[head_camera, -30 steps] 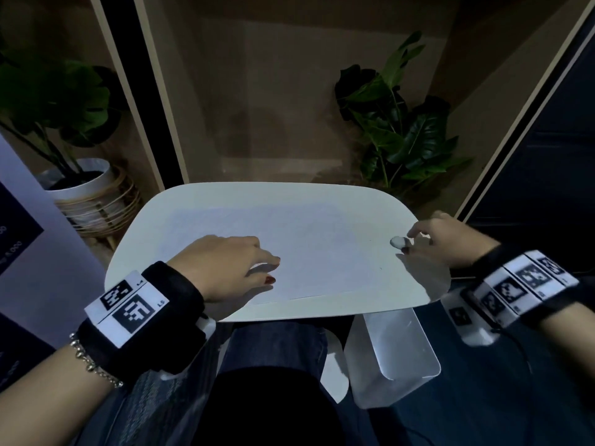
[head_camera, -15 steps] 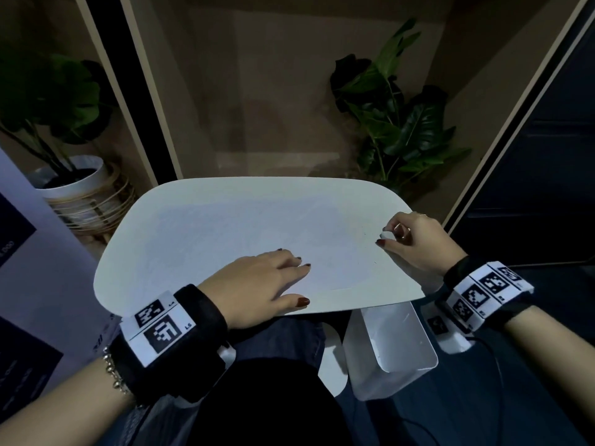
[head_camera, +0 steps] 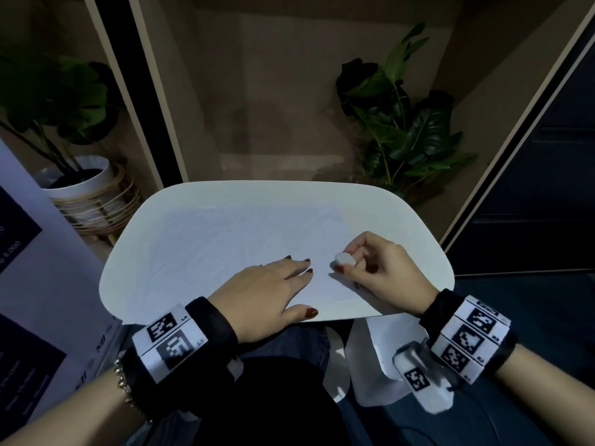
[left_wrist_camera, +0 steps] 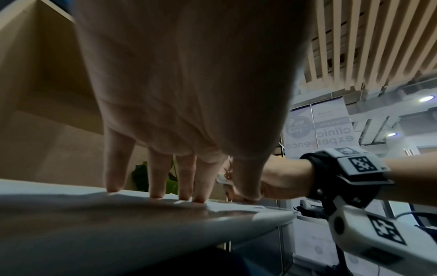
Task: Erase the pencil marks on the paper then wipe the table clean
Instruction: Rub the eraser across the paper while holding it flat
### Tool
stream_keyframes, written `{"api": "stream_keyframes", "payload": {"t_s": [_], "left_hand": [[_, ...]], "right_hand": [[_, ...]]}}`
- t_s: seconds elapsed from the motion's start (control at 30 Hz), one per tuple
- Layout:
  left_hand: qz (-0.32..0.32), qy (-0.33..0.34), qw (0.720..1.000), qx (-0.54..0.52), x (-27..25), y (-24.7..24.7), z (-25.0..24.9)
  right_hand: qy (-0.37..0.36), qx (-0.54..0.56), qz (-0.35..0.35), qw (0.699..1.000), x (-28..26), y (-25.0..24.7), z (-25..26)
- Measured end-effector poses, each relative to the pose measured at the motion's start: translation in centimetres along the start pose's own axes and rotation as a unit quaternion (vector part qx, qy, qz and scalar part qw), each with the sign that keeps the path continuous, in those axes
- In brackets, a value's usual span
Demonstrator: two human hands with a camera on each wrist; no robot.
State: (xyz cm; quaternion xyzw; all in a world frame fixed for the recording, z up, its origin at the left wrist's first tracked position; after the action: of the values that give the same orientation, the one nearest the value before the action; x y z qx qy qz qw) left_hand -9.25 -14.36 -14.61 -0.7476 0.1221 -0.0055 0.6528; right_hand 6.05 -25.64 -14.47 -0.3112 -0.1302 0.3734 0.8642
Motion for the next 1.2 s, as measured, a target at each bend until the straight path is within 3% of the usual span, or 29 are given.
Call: {"api": "stream_keyframes", "payload": {"t_s": [0.27,0.53,0.7,0.87,1.03,1.2], "left_hand": [[-0.028,-0.005,1.0,-0.001,0.0,-0.3,0.2],[-0.053,-0.001,0.998,0.026,0.4,0.0,0.2],[-0.037,-0.014,0.999,0.036,0.3,0.7,-0.5],[-0.004,-0.007,0.998,0.06,0.7,1.0,-0.5],[-0.022,-0.002,0.995,0.096,0.9,-0.4,-0.4],[-0.042,-0.017,0.994,0.102,0.7,-0.8,-0.1]], "right_hand": [[0.024,0.102,0.017,0.994,0.5,1.7,-1.0],[0.074,0.222,0.15,0.961,0.7,2.1,-1.1],[0.079,0.246,0.043,0.965,1.1,1.9,-1.6],[0.073,0.214,0.133,0.965,0.5,2.1,-1.1],[0.086,0.228,0.064,0.968,1.0,1.8,-1.3],[0.07,0.197,0.129,0.969,0.4,2.1,-0.6]]}}
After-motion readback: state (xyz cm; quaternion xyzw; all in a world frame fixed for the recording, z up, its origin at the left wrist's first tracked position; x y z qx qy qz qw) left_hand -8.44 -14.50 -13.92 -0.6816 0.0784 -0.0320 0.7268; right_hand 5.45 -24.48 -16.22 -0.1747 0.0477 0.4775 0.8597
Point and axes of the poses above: each hand's wrist, its own x-axis towards the middle knuckle, its own y-axis out of the palm, z = x × y, the point moved 6 cm from there along x, towards the middle knuckle, and after that the axes turned 15 degrees about y, right-handed, at the moved point
